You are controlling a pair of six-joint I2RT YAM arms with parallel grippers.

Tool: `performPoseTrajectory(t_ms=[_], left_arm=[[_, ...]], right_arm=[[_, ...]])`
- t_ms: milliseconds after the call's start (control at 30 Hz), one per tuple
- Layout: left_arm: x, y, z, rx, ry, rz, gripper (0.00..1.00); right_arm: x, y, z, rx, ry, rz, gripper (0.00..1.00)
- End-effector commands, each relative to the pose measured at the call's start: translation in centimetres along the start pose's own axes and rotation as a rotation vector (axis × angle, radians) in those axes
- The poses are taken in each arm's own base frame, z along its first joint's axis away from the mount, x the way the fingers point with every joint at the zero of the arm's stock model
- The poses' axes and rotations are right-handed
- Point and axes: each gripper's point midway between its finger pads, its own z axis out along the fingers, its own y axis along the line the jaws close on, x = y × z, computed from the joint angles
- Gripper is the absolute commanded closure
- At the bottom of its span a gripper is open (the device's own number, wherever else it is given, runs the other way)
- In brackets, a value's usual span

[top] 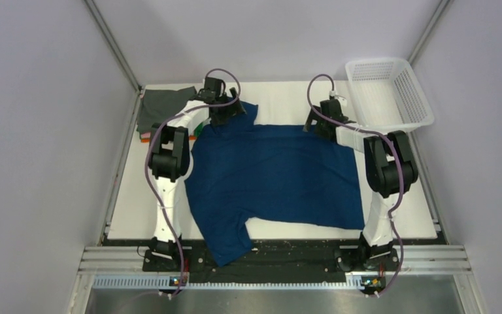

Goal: Fold and stack the t-shirts
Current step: Flatten out the tshirt

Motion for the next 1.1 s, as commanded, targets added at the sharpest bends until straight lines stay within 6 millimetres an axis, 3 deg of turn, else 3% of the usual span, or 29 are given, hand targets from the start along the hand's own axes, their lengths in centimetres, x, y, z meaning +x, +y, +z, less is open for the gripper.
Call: performPoseTrajectory(t_ms=[0, 167, 333, 467, 567, 700, 800, 867, 933, 1000, 1067], left_arm=[[0.8, 0.1, 3.9, 0.053, 0.084, 0.009, 0.01], [-0.7, 0.7, 7.2, 0.063, 0.093, -0.034, 0.01], [-4.2, 0.9, 9.2, 0.125, 0.001, -0.098, 0.01], [-7.2, 0.2, 9.8, 0.173, -0.084, -0.132, 0.01], [-9.8, -1.5, 9.1, 0.231, -0.157, -0.127, 0.01], [-13.4, -7.3, 2.7, 0.356, -0.234, -0.052, 0.01], [-13.1, -11.4, -3.9, 0.373, -0.264, 0.064, 0.01], [-10.7, -13.5, -8.0, 0.38, -0.267, 0.15, 0.01], [-6.9, -14.5, -12.0, 0.358, -0.25, 0.199, 0.01], [-3.0, -13.7, -15.2, 0.28, -0.264, 0.229, 0.01], [1.2, -11.8, -17.8, 0.163, -0.28, 0.239, 0.01]], right_arm=[[0.3, -0.8, 2.3, 0.016, 0.055, 0.016, 0.01], [-1.1, -0.6, 4.0, -0.012, 0.063, 0.034, 0.01], [-2.2, -0.6, 5.9, -0.026, 0.064, 0.052, 0.01], [-3.6, -0.3, 7.1, -0.048, 0.064, 0.05, 0.01], [-5.4, 0.2, 6.7, -0.047, 0.04, 0.035, 0.01], [-9.7, 1.9, 2.2, -0.086, -0.05, -0.008, 0.01], [-11.8, 2.5, -2.9, -0.108, -0.102, -0.011, 0.01], [-11.5, 2.0, -6.3, -0.105, -0.126, 0.002, 0.01], [-9.7, 0.7, -9.6, -0.089, -0.132, 0.0, 0.01], [-7.7, -0.9, -13.5, -0.073, -0.142, 0.009, 0.01], [-4.3, -2.7, -15.8, -0.062, -0.115, 0.025, 0.01]])
